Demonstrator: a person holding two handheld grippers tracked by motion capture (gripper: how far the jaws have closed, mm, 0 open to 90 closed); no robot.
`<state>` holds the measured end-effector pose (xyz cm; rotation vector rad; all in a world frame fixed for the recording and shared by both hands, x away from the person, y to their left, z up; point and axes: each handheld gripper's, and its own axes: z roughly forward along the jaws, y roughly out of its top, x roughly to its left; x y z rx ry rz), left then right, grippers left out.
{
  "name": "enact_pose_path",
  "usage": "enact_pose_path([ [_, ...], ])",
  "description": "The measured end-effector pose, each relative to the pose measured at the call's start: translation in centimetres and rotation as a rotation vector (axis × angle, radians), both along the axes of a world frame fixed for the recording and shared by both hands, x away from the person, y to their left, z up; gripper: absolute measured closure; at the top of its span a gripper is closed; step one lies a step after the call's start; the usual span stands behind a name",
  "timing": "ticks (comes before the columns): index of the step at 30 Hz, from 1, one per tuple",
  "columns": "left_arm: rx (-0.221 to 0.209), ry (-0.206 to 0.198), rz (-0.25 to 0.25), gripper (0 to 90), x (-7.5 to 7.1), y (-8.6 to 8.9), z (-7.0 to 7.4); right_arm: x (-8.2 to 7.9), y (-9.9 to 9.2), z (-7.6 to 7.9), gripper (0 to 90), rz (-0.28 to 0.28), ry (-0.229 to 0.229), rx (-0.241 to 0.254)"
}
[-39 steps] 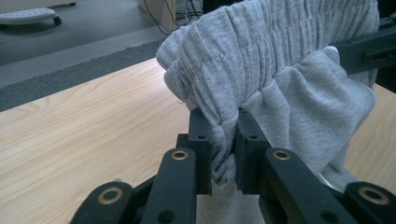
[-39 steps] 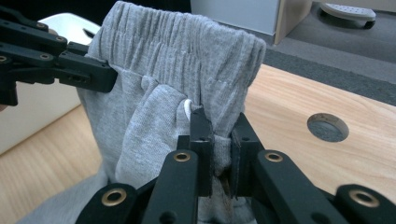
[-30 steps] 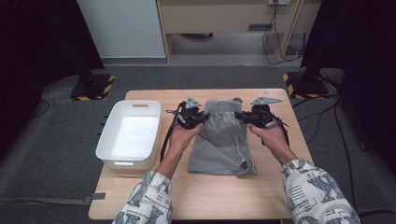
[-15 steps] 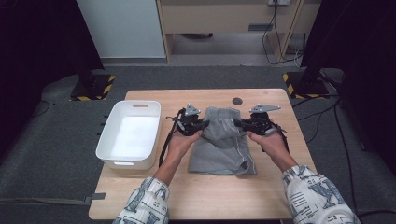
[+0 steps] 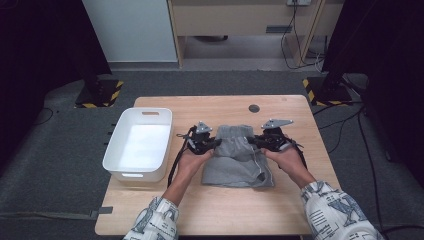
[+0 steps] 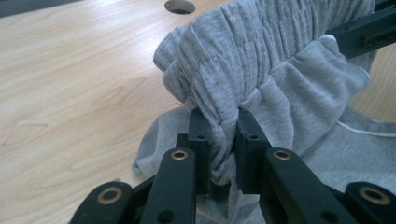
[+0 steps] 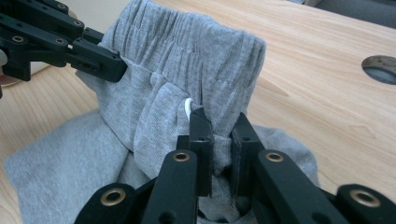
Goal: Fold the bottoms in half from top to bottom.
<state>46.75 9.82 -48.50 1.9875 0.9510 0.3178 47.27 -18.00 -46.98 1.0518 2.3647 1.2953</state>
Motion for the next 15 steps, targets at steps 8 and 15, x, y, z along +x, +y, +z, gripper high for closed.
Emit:
enact_pose_path([
  [8, 0.011, 0.011, -0.014, 78.9, -0.7, 0.1, -1.0, -0.6, -0.1, -1.2, 82.2, 0.015, 0.016, -0.013],
  [15, 0.016, 0.007, -0.022, 77.9, -1.4, 0.3, -1.3, -1.2, -0.1, -1.6, 81.7, 0.019, 0.02, -0.007],
])
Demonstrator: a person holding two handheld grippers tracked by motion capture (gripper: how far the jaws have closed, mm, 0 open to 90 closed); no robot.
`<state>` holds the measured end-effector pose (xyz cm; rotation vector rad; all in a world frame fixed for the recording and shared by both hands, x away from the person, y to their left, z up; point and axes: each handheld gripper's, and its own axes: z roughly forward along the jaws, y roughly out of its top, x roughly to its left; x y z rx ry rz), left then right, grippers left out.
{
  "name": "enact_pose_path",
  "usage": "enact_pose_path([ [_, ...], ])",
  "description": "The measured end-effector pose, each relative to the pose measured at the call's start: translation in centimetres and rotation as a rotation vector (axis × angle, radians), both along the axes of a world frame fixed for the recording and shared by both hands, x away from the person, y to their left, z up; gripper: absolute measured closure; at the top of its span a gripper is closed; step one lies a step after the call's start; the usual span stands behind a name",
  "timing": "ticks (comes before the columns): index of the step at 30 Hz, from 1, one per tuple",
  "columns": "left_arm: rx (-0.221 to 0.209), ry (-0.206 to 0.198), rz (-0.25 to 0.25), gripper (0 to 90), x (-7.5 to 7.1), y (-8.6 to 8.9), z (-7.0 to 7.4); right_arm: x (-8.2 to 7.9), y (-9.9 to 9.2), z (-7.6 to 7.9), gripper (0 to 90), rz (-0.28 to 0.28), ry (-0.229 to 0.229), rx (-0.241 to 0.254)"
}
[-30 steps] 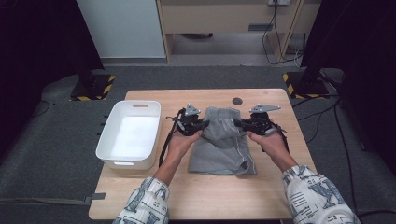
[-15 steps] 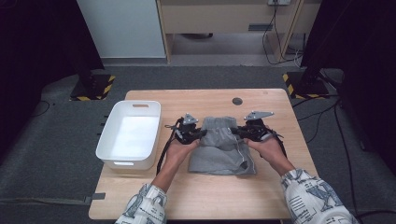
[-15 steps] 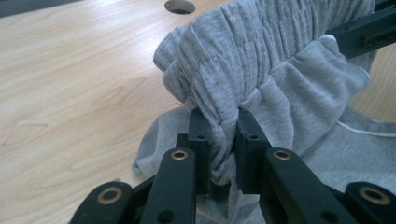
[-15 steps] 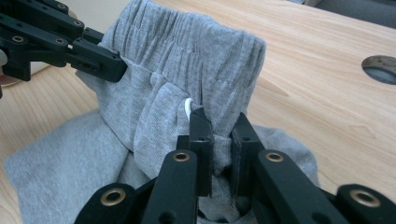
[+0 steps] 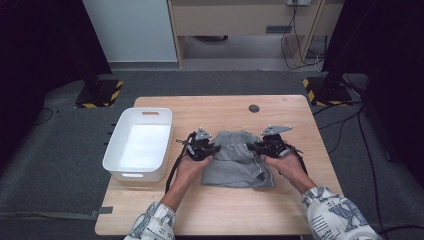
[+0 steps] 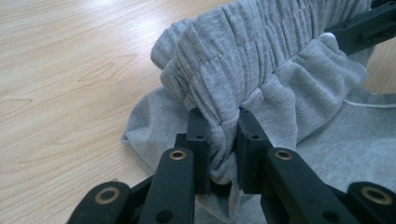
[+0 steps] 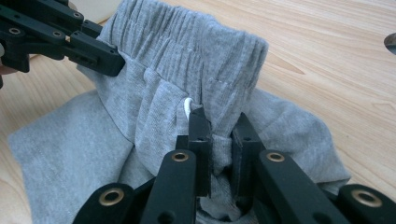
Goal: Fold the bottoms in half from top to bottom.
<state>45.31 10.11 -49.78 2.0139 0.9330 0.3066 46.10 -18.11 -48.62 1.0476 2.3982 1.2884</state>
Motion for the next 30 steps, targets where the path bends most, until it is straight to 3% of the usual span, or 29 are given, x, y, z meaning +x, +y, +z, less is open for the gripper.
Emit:
enact_pose_path([
  [14, 0.016, 0.031, -0.013, 76.1, -0.3, 0.2, -1.2, -0.2, 0.2, -1.3, 79.8, 0.005, 0.009, -0.031],
  [18, 0.041, 0.064, -0.023, 75.8, -0.2, 0.0, -1.8, -0.2, 0.2, -2.0, 79.5, 0.012, 0.023, -0.047],
  [25, 0.045, 0.077, -0.008, 75.3, 0.1, -0.1, -2.3, 0.0, 0.3, -2.6, 79.4, 0.012, 0.02, -0.043],
  [30, 0.023, 0.08, 0.031, 75.2, 1.2, -0.6, -2.5, 1.3, 0.2, -2.9, 79.3, -0.022, 0.016, -0.039],
])
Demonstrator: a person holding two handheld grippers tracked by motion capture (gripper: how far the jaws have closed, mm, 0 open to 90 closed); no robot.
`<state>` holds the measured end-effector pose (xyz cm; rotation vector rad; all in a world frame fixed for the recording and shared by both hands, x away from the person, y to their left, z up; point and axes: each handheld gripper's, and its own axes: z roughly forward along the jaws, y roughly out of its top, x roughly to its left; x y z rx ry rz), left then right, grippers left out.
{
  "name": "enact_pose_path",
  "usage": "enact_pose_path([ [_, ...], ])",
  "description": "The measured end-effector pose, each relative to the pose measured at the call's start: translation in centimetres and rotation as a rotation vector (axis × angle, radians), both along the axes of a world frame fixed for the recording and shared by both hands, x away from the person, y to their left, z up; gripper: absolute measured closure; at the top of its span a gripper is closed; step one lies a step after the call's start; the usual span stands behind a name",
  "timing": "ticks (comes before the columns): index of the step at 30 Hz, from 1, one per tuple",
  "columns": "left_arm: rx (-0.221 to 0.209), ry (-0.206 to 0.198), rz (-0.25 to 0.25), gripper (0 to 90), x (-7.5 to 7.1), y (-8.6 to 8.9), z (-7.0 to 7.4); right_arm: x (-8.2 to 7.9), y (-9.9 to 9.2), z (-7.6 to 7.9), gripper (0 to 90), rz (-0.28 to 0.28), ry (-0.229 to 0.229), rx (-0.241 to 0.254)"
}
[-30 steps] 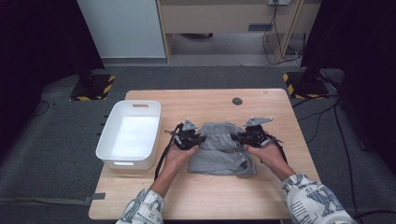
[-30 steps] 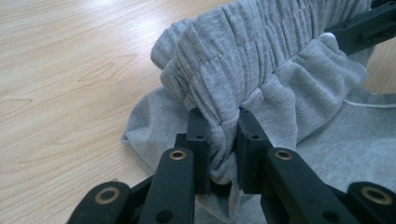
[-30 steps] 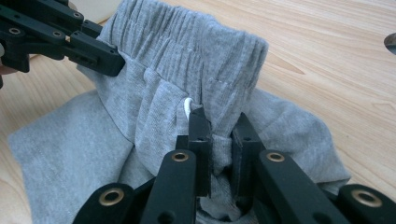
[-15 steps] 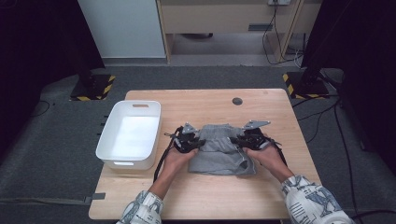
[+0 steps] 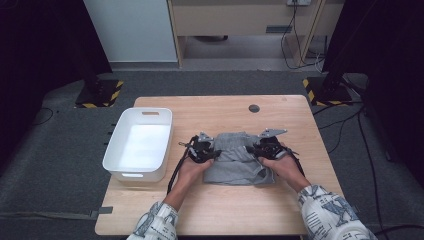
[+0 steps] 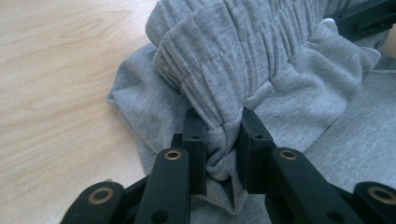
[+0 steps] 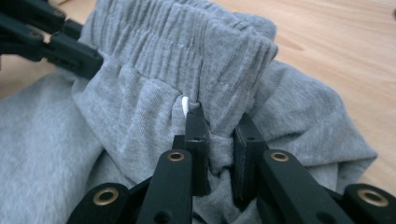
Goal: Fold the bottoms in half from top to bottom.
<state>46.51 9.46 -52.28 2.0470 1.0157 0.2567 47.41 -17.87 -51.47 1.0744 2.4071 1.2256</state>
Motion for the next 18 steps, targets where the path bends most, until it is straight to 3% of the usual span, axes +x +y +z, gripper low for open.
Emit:
enact_pose_path([
  [10, 0.029, -0.028, 0.096, 74.3, 3.8, -1.6, 0.1, 4.2, -0.1, 0.1, 78.4, -0.109, 0.003, -0.005],
  [18, 0.03, -0.04, 0.136, 72.9, 5.3, -1.6, 0.0, 5.3, 0.1, 0.3, 76.5, -0.14, 0.006, -0.003],
])
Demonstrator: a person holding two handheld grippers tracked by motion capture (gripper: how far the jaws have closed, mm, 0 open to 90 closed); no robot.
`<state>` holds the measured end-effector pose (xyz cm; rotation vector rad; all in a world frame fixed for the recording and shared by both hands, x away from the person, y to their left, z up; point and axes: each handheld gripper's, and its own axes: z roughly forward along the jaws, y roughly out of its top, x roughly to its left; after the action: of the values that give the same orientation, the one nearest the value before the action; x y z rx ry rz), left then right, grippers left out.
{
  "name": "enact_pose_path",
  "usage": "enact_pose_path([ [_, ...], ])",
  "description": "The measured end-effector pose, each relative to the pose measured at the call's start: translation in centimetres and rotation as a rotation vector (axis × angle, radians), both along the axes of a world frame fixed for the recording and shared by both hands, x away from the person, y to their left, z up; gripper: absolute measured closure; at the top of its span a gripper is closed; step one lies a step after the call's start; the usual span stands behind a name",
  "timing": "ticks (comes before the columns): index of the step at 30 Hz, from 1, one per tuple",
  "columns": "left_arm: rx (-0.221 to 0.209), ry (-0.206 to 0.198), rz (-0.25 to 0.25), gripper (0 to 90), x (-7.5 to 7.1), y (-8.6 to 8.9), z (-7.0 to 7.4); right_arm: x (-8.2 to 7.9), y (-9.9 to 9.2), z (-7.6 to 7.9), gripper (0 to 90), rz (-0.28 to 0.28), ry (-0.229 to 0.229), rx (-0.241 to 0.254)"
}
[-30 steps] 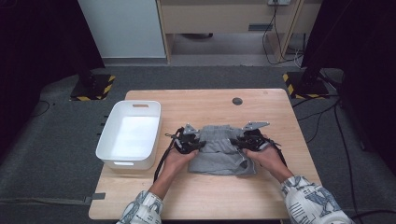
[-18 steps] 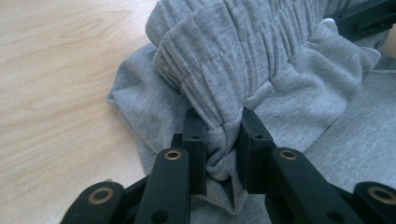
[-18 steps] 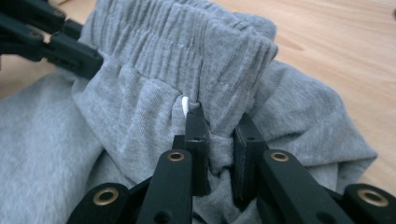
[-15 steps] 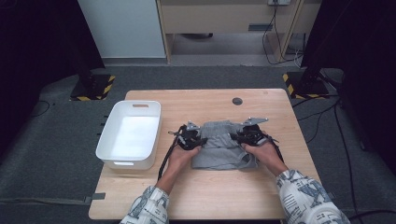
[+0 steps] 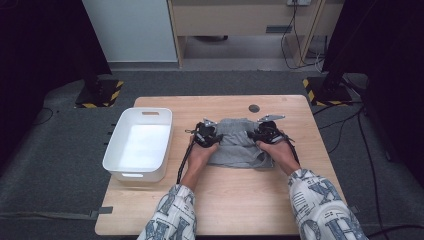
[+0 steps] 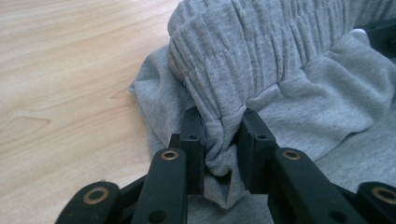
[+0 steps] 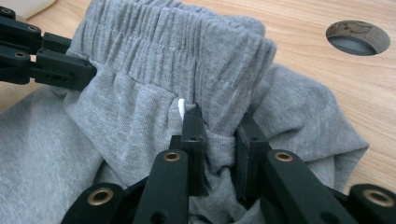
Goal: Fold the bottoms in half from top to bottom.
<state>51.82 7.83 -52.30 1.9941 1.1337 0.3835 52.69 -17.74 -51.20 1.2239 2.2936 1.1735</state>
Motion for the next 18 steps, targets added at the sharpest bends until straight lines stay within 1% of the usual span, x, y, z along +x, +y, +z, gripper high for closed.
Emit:
enact_pose_path([
  [3, 0.005, -0.006, -0.009, 72.2, -0.1, 0.1, 0.2, -0.1, -0.1, 0.1, 74.1, 0.003, -0.005, -0.005],
  [4, 0.0, -0.007, -0.008, 72.1, -0.2, 0.1, 0.2, -0.1, -0.2, 0.1, 72.7, 0.0, -0.004, -0.002],
  [6, 0.001, -0.008, -0.009, 71.9, -0.3, 0.2, 0.2, -0.2, -0.2, 0.3, 69.3, -0.006, -0.008, -0.006],
  [8, -0.007, -0.012, -0.009, 71.3, -0.4, 0.3, 0.1, -0.3, -0.1, 0.4, 66.5, -0.006, -0.014, -0.011],
  [10, -0.007, -0.019, -0.011, 69.3, -0.6, 0.4, 0.3, -0.3, -0.2, 0.6, 62.1, -0.01, -0.019, -0.013],
  [12, -0.006, -0.036, -0.006, 66.8, -0.7, 0.7, 0.7, -0.4, -0.3, 0.9, 56.9, -0.021, -0.022, -0.012],
  [13, -0.006, -0.044, -0.004, 65.2, -0.8, 0.8, 1.0, -0.4, -0.5, 1.0, 55.9, -0.024, -0.024, -0.011],
  [15, -0.015, -0.067, 0.005, 60.2, -1.0, 1.1, 1.7, -0.4, -0.8, 1.3, 51.9, -0.024, -0.025, -0.005],
  [17, -0.025, -0.084, 0.001, 59.5, -1.2, 1.5, 2.4, -0.5, -1.1, 1.8, 46.3, -0.038, -0.028, 0.006],
  [18, -0.025, -0.084, 0.001, 59.2, -1.2, 1.5, 2.4, -0.5, -1.1, 1.8, 46.3, -0.038, -0.028, 0.006],
])
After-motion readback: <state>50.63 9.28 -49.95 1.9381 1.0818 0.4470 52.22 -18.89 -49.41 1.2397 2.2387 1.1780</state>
